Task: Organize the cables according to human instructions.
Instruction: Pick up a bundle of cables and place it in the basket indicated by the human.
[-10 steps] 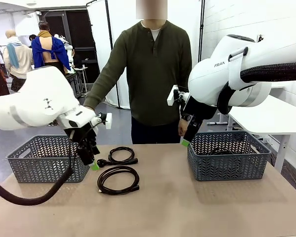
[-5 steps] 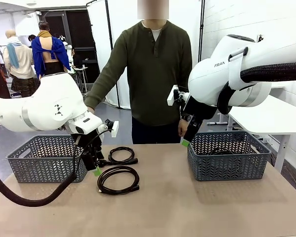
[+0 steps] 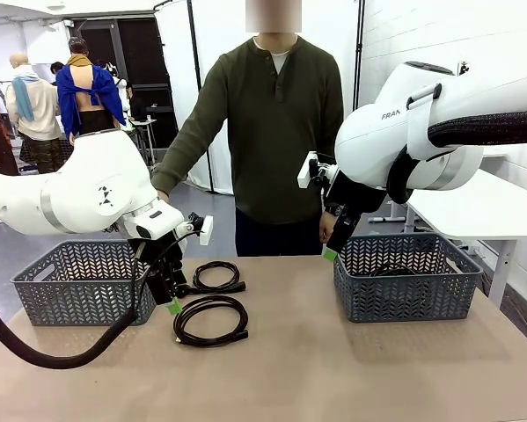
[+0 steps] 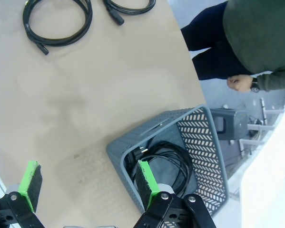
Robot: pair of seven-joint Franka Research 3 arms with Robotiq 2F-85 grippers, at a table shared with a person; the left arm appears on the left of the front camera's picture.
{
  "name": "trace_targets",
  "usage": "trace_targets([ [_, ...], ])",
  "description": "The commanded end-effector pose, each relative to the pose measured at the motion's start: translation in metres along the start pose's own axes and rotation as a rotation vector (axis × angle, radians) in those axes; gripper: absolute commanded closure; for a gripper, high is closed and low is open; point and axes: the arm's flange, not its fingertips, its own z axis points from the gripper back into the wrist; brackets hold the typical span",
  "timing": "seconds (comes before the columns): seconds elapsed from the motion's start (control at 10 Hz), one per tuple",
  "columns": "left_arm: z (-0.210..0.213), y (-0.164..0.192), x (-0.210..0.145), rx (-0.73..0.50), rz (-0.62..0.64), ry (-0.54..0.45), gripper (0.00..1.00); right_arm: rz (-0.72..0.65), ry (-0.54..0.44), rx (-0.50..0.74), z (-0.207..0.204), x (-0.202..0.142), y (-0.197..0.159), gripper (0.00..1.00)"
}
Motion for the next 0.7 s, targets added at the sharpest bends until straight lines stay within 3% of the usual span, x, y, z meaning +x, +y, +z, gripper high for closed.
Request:
trace_targets([
  [0.0, -0.006, 0.004, 0.006, -0.006, -0.012, 0.019, 0.00, -0.004, 0.001, -0.001, -0.001, -0.001, 0.000, 0.00],
  [0.6, -0.053, 0.023, 0.042, -0.015, -0.008, 0.156, 0.00, -0.004, 0.001, -0.001, -0.001, -0.001, 0.000, 0.00],
])
